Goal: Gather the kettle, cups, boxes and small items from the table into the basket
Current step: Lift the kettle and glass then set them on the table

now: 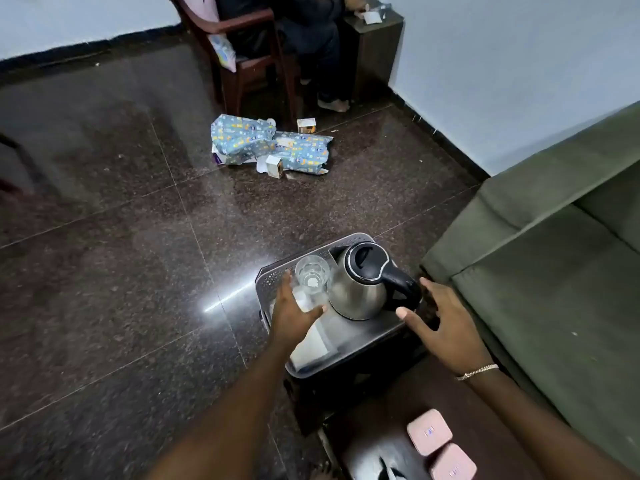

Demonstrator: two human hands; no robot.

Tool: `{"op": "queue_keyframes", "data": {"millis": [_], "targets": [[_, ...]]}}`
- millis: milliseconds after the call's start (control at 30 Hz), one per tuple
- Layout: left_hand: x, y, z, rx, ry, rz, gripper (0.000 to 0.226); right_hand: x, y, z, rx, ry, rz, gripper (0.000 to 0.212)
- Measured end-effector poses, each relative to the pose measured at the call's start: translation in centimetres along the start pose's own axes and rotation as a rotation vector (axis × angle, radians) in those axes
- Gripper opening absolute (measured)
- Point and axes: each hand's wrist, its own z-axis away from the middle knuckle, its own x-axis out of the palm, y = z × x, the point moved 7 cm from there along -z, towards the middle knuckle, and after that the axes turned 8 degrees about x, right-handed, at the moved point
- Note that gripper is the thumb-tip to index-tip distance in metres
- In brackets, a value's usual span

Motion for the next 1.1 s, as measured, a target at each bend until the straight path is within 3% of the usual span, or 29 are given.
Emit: {"op": "queue_keyframes", "data": {"millis": [133,267,467,633,700,833,1100], "targets": [[1.1,-1.7,-2.6,-0.003,0.025,0.052,0.107,2.0,1.0,-2.6,0.069,0.016,-0.062,0.076],[2.2,-2.4,-4.9,0.044,0.028,0.130,0.087,3.3,1.9,-5.1,0.135,0.036,-0.124,0.051],[3.3,-3.9,-7.0,0.074,0.046,0.168,0.086,5.9,5.4,-8.7,0.236,-0.128,-0.374,0.089],[4.0,-5.4,-8.2,0.092,0.038,0.238,0.087,7.7,7.2,-9.8,0.283,-0.277,-0.589,0.100],[4.2,-5.7,-8.4,0.098,0.045,0.246,0.087,8.1,7.5,-9.9,0.294,-0.216,-0.640,0.087],[4.4,-6.1,-8.6,0.134,0.067,0.250,0.086,7.8,9.2,-9.5,0.342,0.036,-0.569,0.037],[3.4,-5.3,-7.6,0.180,0.080,0.205,0.081,8.6,7.6,-9.5,0.294,0.017,-0.727,0.048]]}}
